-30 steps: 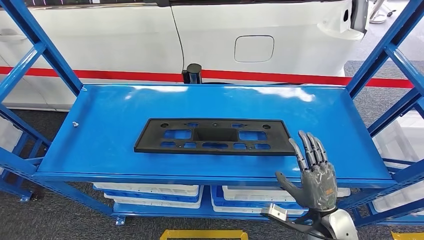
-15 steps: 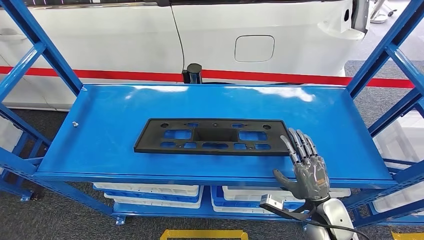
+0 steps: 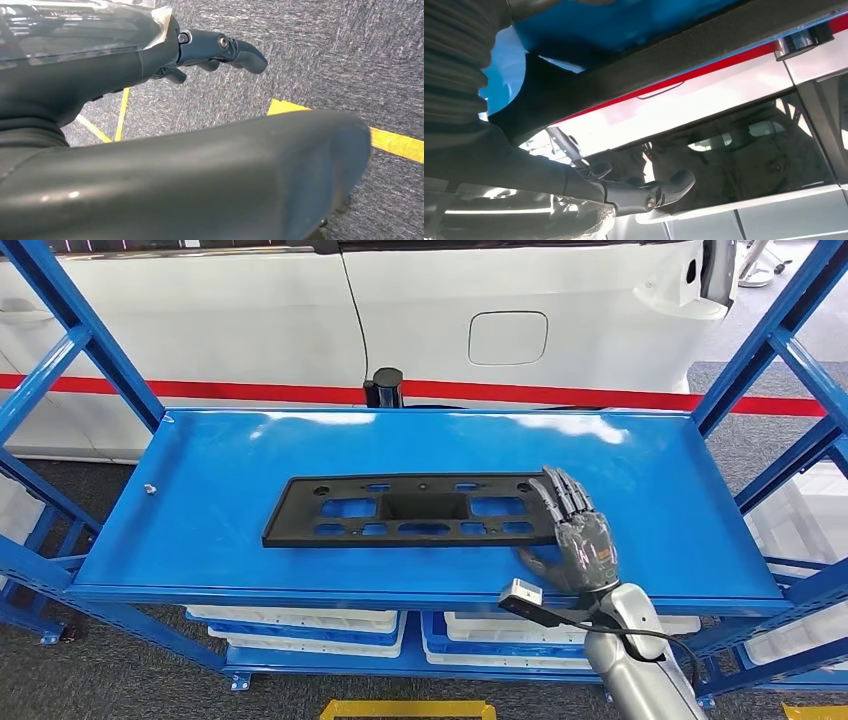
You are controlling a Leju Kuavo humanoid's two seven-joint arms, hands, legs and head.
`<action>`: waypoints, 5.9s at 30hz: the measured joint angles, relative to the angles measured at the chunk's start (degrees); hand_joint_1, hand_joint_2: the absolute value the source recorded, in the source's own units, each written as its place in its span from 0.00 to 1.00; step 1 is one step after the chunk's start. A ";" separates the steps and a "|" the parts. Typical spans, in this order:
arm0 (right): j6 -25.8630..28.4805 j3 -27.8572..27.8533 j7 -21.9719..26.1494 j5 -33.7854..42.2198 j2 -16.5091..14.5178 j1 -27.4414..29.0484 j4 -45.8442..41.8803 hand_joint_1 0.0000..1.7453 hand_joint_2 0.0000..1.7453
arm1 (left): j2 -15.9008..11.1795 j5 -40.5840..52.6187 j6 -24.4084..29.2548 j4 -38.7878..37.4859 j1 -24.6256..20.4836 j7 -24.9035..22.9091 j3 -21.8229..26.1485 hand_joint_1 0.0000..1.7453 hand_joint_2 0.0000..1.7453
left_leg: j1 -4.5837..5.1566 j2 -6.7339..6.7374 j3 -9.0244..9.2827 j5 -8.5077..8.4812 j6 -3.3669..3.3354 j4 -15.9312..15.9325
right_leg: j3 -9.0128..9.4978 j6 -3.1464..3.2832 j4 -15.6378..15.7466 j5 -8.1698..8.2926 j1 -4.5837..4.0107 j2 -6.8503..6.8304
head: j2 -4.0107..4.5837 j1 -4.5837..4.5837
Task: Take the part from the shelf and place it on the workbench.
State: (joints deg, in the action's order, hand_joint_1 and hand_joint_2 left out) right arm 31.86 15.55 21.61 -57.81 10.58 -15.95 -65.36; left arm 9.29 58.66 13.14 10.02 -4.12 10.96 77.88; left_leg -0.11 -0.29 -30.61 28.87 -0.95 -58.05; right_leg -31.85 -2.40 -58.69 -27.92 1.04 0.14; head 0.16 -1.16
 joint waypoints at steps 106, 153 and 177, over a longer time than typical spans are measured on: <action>-38.30 -1.82 16.21 59.49 -7.13 18.19 -41.78 1.00 1.00 | -0.56 -1.79 0.31 -0.30 -0.62 1.78 2.64 0.00 1.00 | -1.11 0.30 -1.01 -2.06 0.30 0.46 | 1.51 -3.38 -0.05 -0.51 1.31 0.30 | 0.02 -2.93; -30.86 -2.22 16.20 66.57 -7.76 21.37 -44.71 1.00 1.00 | -0.87 -2.12 -1.32 -0.43 -0.49 2.10 3.87 0.00 1.00 | -0.05 0.03 3.47 1.16 0.28 1.71 | -1.14 0.09 1.78 3.21 -0.32 -0.48 | -0.01 -2.46; -28.45 -3.91 16.05 71.94 -8.66 19.50 -41.88 1.00 1.00 | -0.76 -1.34 -2.44 -0.46 -0.03 2.39 4.38 0.00 1.00 | -0.75 0.26 -9.32 4.18 1.67 -15.51 | 2.27 1.82 3.92 1.38 0.09 -0.69 | -0.01 -1.13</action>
State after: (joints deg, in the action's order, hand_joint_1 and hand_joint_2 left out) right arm 3.41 11.64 37.66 14.13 1.92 3.55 -107.24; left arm 8.54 57.33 10.70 9.55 -4.15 13.35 82.25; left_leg -0.86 -0.03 -39.93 33.04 0.71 -73.56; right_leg -29.58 -0.58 -54.78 -26.54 1.13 -0.55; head 0.15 -2.29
